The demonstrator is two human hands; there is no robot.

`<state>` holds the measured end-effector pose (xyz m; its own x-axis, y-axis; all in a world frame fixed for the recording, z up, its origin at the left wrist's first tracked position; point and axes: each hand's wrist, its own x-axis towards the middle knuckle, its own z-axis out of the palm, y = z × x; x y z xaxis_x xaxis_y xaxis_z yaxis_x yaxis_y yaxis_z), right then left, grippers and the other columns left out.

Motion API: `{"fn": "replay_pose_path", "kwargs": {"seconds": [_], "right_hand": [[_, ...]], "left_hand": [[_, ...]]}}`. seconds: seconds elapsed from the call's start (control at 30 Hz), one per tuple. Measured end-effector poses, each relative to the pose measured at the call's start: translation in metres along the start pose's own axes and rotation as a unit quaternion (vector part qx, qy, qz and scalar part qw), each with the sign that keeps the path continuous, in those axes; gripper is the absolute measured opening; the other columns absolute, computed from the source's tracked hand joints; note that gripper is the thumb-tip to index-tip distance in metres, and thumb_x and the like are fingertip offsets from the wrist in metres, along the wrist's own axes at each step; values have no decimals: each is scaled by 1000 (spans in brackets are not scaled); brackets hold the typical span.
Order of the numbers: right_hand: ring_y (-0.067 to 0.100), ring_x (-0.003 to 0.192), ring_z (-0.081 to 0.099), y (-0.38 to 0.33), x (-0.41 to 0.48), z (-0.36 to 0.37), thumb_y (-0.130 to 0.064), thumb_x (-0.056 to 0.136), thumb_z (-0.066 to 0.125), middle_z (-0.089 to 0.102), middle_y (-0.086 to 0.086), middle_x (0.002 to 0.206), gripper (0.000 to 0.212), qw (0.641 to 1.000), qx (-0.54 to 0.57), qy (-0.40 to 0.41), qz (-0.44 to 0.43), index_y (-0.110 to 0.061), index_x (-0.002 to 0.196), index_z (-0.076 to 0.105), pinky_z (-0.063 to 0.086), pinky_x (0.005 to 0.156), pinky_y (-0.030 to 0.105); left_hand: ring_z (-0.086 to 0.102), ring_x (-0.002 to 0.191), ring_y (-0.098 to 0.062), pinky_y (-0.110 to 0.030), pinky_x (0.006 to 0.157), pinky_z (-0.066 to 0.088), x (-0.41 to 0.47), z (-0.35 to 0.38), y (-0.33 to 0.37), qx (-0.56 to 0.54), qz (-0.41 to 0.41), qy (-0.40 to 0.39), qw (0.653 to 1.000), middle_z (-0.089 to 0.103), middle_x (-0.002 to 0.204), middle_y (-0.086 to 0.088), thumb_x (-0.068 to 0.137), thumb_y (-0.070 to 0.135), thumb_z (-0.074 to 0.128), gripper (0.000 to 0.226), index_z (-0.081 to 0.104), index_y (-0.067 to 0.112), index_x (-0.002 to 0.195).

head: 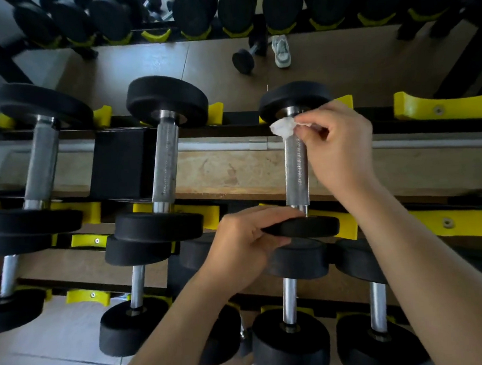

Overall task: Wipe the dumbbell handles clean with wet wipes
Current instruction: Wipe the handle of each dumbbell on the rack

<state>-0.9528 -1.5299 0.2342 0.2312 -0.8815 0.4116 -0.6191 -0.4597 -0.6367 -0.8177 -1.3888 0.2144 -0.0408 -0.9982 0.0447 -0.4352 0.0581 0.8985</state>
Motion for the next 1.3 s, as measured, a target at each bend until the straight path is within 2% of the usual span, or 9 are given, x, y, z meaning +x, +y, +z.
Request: {"fn": "replay_pose_path", "kwargs": {"seconds": [0.2, 0.37, 0.57, 0.73, 0.83, 0.93, 1.0, 1.13, 1.3], "right_hand": [[-5, 70, 44, -11, -41, -22, -6, 83, 70, 51, -10, 88, 11, 988, -37, -150, 6, -12, 92, 73, 31, 64, 7], [14, 77, 57, -8, 6, -11, -8, 88, 63, 60, 2, 90, 13, 997, -64, -44, -7, -11, 93, 75, 51, 67, 33], [20, 83, 61, -11, -39, -37, -15, 87, 66, 61, -1, 93, 11, 971, -88, -218, -51, -17, 91, 76, 51, 72, 39], [20, 73, 60, 10, 11, -21, -12, 88, 62, 63, 3, 84, 13, 995, -82, -46, -32, -12, 90, 75, 50, 63, 35], [15, 74, 60, 17, -6, -21, -9, 86, 64, 65, 1, 85, 13, 997, -36, -56, -27, -11, 94, 75, 47, 64, 27], [1, 77, 59, 18, -39, -37, -10, 86, 67, 70, -4, 91, 14, 986, 37, -165, -3, -15, 96, 75, 47, 71, 12], [-4, 74, 58, 19, -35, -39, -11, 85, 69, 71, -6, 91, 14, 978, 54, -200, -12, -16, 97, 76, 46, 71, 9], [3, 72, 56, 26, 11, -18, -2, 82, 68, 66, -6, 84, 16, 996, 53, -54, -42, -11, 94, 76, 41, 68, 6], [-3, 76, 57, 18, -36, -22, -5, 82, 70, 61, -12, 84, 16, 983, 110, -141, -52, -13, 96, 74, 47, 69, 12]], "left_hand": [[59, 109, 3, -16, 89, 51, 6, -4, 11, 50, -15, -44, 998, 66, 119, 13, 84, 4, 71, 44, 67, 27, 122], [59, 103, 1, -18, 84, 52, 6, 5, 24, 125, 15, -56, 990, 64, 116, 20, 87, 11, 68, 44, 63, 32, 125], [64, 81, -19, -32, 65, 52, 4, 19, 48, 358, 72, -40, 930, 68, 85, 9, 67, 23, 81, 41, 68, 29, 105], [56, 103, -23, -33, 68, 46, 14, 38, 79, 438, -11, -54, 897, 59, 112, 2, 93, 35, 59, 37, 44, 30, 126], [61, 62, -29, -33, 45, 42, 21, 49, 87, 470, 5, -83, 879, 61, 80, -9, 73, 16, 71, 30, 63, 25, 100], [56, 47, -28, -31, 37, 42, 12, 50, 72, 497, 68, -61, 863, 60, 65, -8, 73, 15, 49, 26, 71, 22, 82], [66, 64, -27, -32, 43, 50, 5, 35, 55, 430, 106, -37, 896, 69, 81, -3, 74, 19, 38, 42, 72, 24, 98], [64, 108, -6, -23, 85, 55, -12, 10, 22, 91, 41, 57, 993, 67, 117, 15, 80, 2, 61, 48, 69, 34, 114], [63, 112, -6, -20, 91, 51, -12, 12, 11, -146, -81, 61, 984, 70, 112, 16, 69, -8, 64, 56, 75, 38, 100]]}}
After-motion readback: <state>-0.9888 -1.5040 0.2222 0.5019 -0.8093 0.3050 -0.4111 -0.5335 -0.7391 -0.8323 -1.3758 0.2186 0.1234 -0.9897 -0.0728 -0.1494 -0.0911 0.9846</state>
